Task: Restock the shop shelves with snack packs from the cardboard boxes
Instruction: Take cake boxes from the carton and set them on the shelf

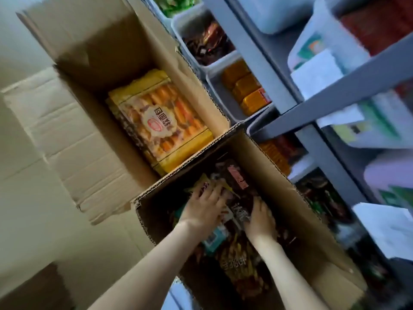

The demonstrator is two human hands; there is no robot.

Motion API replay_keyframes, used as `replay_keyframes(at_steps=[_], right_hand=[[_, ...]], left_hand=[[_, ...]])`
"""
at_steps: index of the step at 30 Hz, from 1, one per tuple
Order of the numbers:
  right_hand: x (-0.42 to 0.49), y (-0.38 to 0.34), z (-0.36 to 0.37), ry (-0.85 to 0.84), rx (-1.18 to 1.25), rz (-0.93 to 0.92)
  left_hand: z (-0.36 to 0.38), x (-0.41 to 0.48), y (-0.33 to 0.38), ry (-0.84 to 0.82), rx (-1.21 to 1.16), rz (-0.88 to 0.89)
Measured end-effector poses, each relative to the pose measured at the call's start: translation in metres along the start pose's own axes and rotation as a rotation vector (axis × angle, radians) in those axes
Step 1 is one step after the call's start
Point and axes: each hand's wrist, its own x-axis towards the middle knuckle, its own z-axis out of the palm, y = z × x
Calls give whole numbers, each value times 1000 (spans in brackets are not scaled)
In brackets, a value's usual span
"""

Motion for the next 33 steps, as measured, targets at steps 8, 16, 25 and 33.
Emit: replay_keyframes(at_steps=[8,16,25,33], right_hand=[[77,13,72,-87,-70,-35],[62,7,82,-111,16,-33],[21,-7,76,8,-9,-56],[26,5,60,124,173,36]], left_hand=[[60,33,-7,-161,17,-57],[64,26,-11,-243,93,-75],[60,5,19,-173,131,3],[70,-6,28,-159,151,-55]])
